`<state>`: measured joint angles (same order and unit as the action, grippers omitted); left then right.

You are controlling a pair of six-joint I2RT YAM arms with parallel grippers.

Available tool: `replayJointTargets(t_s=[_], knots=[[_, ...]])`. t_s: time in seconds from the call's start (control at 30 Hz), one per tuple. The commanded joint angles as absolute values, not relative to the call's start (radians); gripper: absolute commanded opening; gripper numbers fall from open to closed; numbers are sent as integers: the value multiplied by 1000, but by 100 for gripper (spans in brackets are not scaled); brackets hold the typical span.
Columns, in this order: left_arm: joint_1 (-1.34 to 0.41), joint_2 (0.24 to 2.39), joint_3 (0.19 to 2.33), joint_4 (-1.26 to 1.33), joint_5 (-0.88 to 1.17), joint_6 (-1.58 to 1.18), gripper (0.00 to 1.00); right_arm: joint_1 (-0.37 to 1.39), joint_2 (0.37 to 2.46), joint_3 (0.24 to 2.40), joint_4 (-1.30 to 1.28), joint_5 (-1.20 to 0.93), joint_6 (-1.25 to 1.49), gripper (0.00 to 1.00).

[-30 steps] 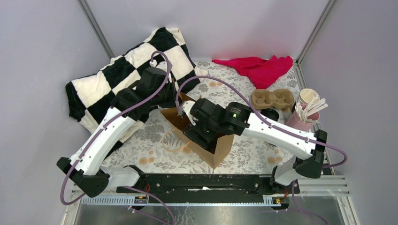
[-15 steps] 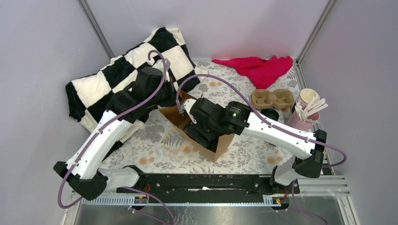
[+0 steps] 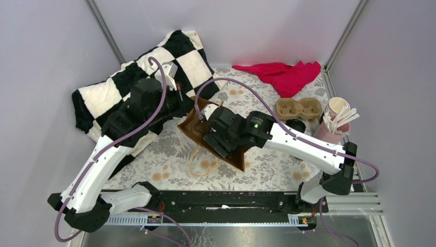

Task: Pack the takeout coffee

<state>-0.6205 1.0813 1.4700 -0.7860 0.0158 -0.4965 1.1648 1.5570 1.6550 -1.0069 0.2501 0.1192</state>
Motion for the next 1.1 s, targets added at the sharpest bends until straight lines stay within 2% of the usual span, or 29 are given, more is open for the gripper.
replayJointTargets(t_s=[0.0, 0.27, 0.57, 1.07], knots=[[-619, 1035, 1450, -652, 100, -447, 0, 1164, 1549, 1677, -940, 387, 128, 64], [-620, 964, 1311, -496, 138, -358, 0, 1200, 1570, 1656, -848, 472, 81, 64], [-620, 871, 1122, -404, 128, -331, 0, 1210, 1477, 1423, -620, 526, -9, 64], [-620, 690, 909, -365, 50, -395, 0, 1240, 1506, 1422, -695, 420, 24, 64]])
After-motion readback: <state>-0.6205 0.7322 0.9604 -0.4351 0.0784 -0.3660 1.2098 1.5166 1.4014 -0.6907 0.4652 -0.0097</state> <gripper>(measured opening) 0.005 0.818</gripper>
